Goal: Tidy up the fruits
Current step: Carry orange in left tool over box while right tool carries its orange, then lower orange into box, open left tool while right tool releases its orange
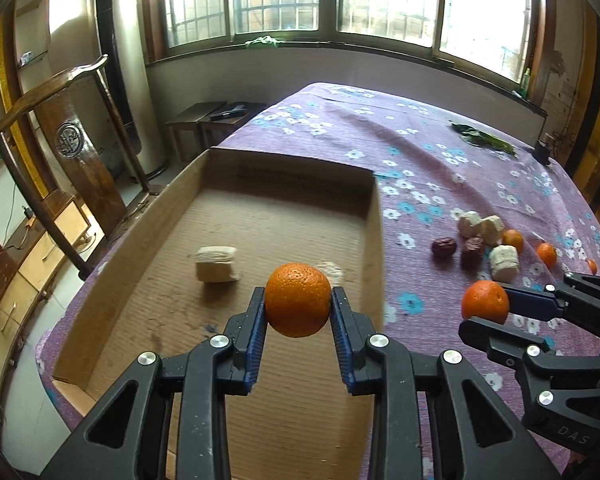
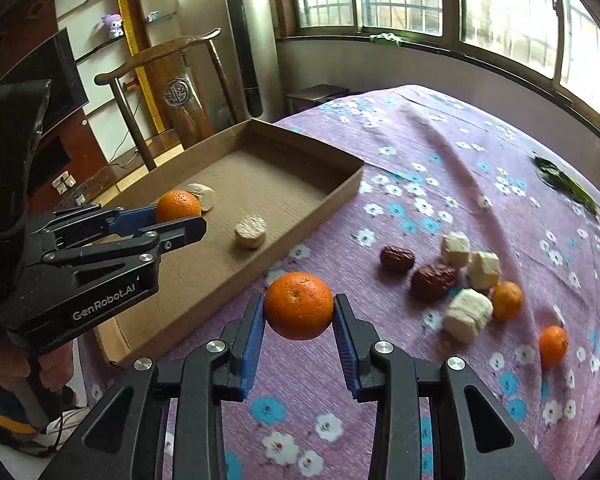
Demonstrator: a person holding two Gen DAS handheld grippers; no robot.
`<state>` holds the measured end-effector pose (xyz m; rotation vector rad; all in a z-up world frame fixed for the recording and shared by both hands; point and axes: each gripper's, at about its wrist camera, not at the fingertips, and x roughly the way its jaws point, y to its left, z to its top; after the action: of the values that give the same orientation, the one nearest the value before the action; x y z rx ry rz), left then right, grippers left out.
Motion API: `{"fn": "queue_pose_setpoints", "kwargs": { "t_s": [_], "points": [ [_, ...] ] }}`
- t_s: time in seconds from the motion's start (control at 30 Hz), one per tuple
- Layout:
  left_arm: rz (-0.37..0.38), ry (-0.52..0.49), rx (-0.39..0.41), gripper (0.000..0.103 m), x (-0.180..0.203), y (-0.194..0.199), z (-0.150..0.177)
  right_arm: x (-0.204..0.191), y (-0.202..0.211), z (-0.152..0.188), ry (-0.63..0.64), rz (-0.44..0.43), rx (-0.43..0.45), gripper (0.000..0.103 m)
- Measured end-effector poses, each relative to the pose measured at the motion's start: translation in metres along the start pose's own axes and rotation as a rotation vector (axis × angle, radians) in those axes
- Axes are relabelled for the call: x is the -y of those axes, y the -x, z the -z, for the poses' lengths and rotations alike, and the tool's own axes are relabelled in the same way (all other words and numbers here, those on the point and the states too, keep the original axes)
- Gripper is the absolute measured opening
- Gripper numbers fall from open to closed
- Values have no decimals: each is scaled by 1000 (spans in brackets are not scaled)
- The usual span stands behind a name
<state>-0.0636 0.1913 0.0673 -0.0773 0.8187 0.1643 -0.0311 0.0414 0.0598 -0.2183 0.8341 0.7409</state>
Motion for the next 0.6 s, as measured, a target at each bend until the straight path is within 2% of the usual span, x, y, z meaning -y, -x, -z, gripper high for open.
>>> {"fn": "queue_pose_setpoints", "kwargs": {
  "t_s": [0.37,0.6],
  "points": [
    [-50,52,-37,30,-40,-15,0,-29,-27,-25,70,-57,-23,37],
    [-43,92,-82,30,-60,-26,3,-47,-51,-33,116,-91,-56,38]
  ]
}}
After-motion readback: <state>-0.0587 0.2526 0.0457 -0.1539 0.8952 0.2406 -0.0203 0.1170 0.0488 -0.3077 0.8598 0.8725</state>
